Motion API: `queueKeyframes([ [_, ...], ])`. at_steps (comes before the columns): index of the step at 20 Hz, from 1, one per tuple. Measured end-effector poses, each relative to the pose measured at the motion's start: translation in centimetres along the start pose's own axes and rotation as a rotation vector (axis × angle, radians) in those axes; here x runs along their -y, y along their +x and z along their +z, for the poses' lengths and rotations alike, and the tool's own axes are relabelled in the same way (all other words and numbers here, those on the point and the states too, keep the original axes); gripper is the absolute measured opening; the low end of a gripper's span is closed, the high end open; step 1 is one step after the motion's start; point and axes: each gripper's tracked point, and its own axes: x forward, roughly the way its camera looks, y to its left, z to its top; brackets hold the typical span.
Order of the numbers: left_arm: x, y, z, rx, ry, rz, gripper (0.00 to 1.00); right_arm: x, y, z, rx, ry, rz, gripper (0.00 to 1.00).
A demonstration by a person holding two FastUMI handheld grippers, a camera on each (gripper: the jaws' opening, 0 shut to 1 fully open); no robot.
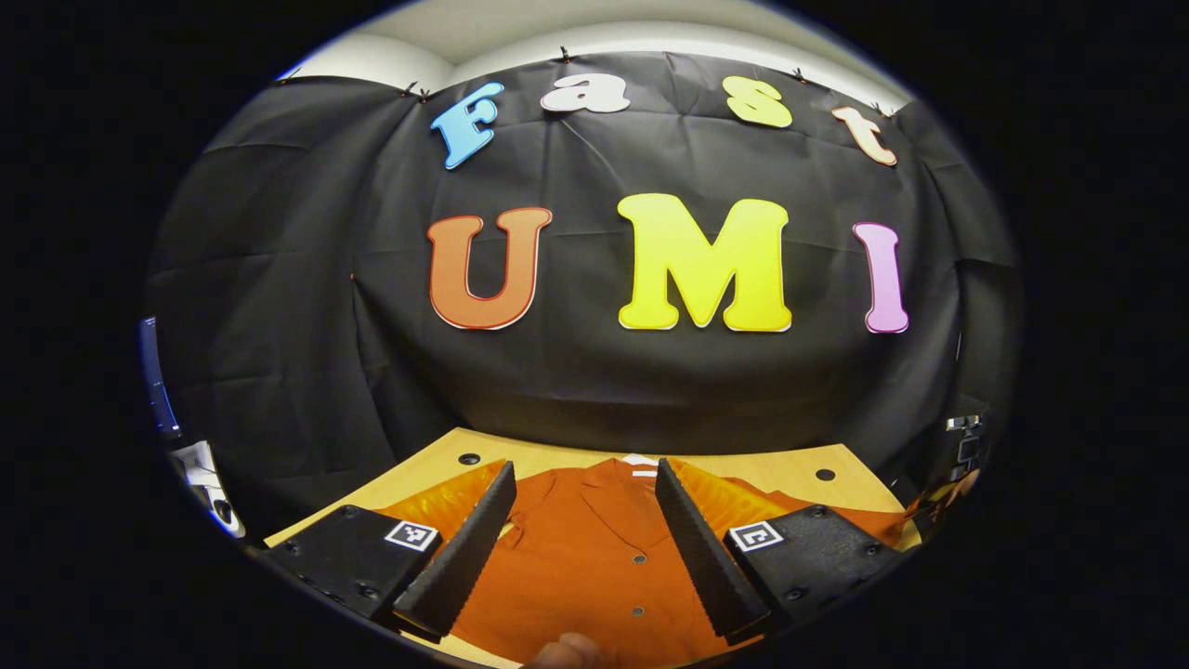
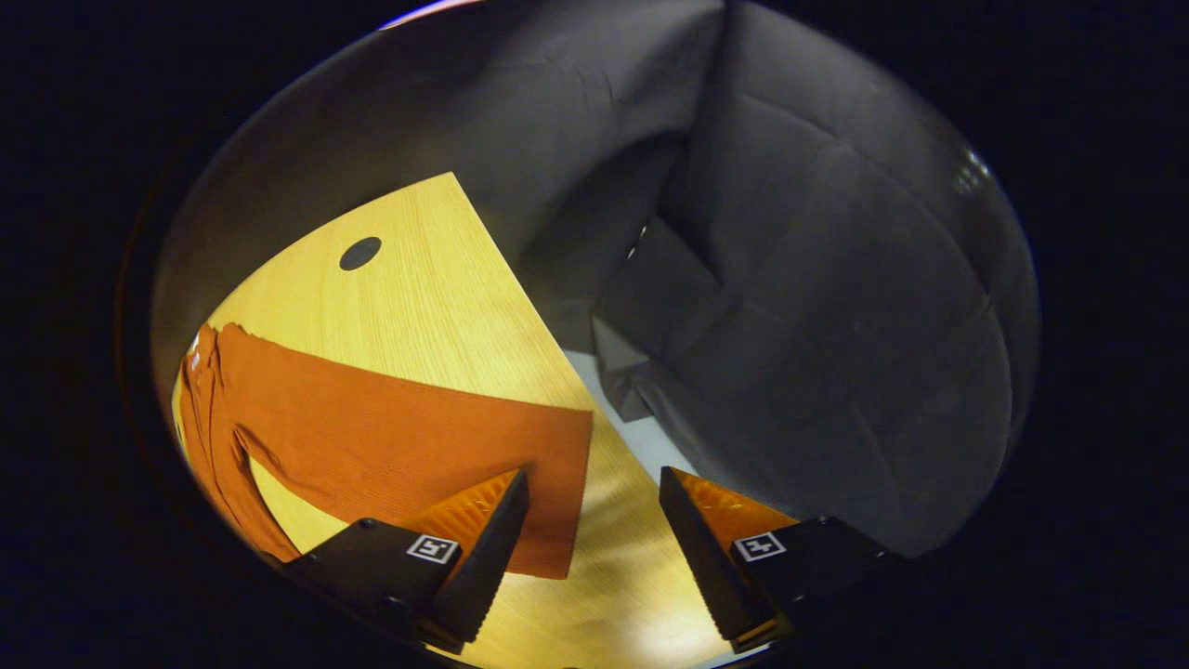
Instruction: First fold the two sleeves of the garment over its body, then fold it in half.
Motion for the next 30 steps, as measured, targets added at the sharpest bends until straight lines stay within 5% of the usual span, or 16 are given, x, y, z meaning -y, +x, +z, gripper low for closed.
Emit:
queueKeyframes([
  [8,-3.3,0.7,-1.8,-0.067,-0.033,0.006,0.98,-0.9,0.6,-2.1,-0.307,0.2,0.09,0.8],
  [12,-5.0,0.4,-3.1,-0.097,-0.03,0.029,0.98,-1.5,1.0,-2.1,-0.372,0.222,0.111,0.8],
  [14,-5.5,0.3,-3.4,-0.11,-0.04,0.022,0.98,-2.0,1.4,-2.4,-0.397,0.212,0.109,0.53],
  [15,-5.6,0.3,-3.6,-0.116,-0.054,0.019,0.98,-1.9,1.7,-2.3,-0.398,0.203,0.099,0.43],
  [16,-5.7,0.2,-3.6,-0.116,-0.055,0.02,0.98,-1.8,1.8,-2.4,-0.4,0.189,0.084,0.48],
  [17,-5.9,0.1,-3.5,-0.112,-0.048,0.023,0.98,-1.2,2.0,-2.3,-0.4,0.162,0.058,0.43],
  [19,-6.0,0.1,-2.9,-0.097,-0.037,0.017,0.98,-1.4,1.9,-2.1,-0.393,0.183,0.075,0.19],
  [22,-6.1,0.0,-2.9,-0.093,-0.035,0.013,0.98,-1.1,2.1,-1.9,-0.381,0.233,0.091,0.07],
  [30,-8.0,0.3,-2.5,-0.056,-0.014,0.013,0.98,-5.5,-5.6,2.9,-0.24,0.162,0.181,0.01],
])
